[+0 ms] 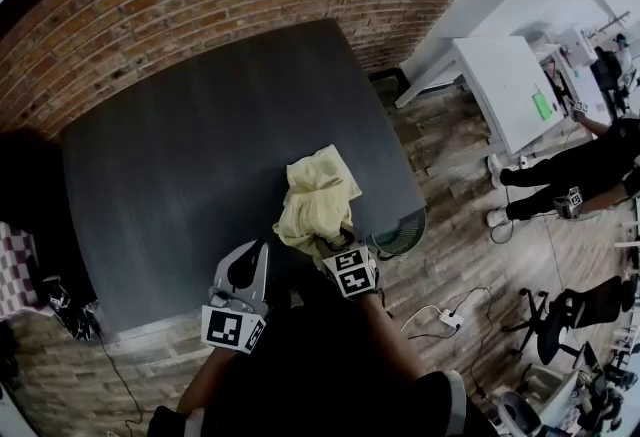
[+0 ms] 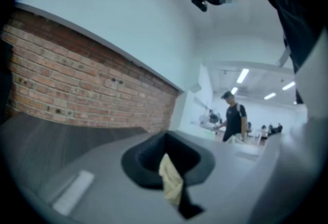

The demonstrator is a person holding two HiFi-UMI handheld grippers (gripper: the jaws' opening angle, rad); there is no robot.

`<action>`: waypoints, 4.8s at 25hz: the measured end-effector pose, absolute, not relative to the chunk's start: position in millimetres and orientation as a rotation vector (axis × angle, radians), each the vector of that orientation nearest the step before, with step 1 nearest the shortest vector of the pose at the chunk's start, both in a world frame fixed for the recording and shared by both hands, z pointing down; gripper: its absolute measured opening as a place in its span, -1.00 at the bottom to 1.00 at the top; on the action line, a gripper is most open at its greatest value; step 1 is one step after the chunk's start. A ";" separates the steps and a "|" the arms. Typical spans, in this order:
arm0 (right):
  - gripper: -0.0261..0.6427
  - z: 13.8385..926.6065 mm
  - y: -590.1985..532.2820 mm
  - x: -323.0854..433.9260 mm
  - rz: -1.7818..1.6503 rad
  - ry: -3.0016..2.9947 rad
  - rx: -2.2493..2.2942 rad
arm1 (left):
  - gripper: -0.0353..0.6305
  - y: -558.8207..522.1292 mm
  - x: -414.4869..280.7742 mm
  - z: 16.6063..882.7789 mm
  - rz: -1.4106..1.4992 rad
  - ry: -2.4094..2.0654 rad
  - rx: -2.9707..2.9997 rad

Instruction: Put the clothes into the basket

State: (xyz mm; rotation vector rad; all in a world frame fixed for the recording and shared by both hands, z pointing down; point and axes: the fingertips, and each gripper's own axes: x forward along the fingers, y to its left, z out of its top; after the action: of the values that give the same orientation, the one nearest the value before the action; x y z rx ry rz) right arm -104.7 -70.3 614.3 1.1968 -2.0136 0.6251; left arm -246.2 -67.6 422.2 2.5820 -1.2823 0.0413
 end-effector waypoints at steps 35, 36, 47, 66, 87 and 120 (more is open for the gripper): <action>-0.40 507.7 1.7 -43.4 0.539 -2.042 1.616 | -0.88 -29.8 -180.9 417.0 0.043 -0.961 2.721; -0.39 505.3 5.4 -38.8 0.536 -2.041 1.624 | -0.88 -27.4 -176.0 415.6 0.044 -0.955 2.726; -0.39 492.6 39.0 7.2 0.513 -2.009 1.723 | -0.88 -3.3 -130.0 411.6 0.059 -0.869 2.778; -0.40 467.5 110.4 96.6 0.515 -1.908 1.950 | -0.88 42.2 -41.8 404.5 0.116 -0.671 2.862; -0.39 511.6 215.3 218.3 0.597 -1.713 2.073 | -0.88 115.5 84.2 420.2 0.238 -0.436 2.939; -0.39 603.5 110.9 347.6 0.901 -1.423 2.154 | -0.88 -29.0 252.3 474.5 0.283 -0.193 2.882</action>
State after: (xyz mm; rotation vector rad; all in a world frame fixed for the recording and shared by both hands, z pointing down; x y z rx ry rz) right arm 347.6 110.9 603.5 2.1536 -1.4234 0.9006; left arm 252.3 -29.0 474.5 2.8816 -0.1933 0.2833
